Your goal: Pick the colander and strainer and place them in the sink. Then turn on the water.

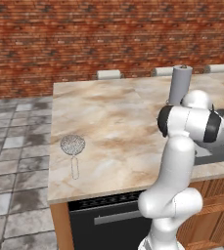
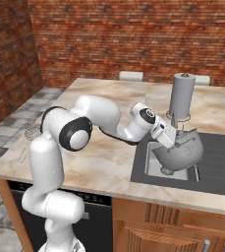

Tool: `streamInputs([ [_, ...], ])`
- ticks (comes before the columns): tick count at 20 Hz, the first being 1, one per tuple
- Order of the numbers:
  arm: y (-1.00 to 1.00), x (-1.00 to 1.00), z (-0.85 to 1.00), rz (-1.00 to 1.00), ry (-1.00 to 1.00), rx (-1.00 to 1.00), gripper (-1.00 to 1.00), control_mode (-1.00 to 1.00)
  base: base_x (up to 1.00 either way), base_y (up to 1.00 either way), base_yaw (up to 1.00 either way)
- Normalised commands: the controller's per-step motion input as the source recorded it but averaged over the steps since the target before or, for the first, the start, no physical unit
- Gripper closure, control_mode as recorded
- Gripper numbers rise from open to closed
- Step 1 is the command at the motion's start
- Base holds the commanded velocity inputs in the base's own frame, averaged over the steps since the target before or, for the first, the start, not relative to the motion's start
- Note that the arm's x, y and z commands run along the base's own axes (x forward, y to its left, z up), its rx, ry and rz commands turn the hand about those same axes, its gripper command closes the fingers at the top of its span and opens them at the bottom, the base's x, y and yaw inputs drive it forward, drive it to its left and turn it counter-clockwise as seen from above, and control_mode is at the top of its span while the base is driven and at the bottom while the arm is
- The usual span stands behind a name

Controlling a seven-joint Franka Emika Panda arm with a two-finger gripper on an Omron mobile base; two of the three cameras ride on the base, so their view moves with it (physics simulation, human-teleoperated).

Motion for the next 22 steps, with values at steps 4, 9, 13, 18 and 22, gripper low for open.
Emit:
streamInputs([
  [4,0.00,0.28,-0.39,-0.01,0.00,-0.03,1.00,-1.00,0.00,0.00,0.00],
  [9,0.00,0.54,-0.26,0.00,0.00,-0.01,1.00,-1.00,0.00,0.00,0.00],
  [13,0.33,0.29,-0.21,0.00,-0.09,0.00,1.00,-1.00,0.00,0.00,0.00],
  [18,0.98,0.22,-0.07,-0.11,-0.14,0.00,1.00,-1.00,0.00,0.00,0.00],
  [22,0.66,0.28,-0.09,-0.13,-0.09,0.00,1.00,-1.00,0.00,0.00,0.00],
])
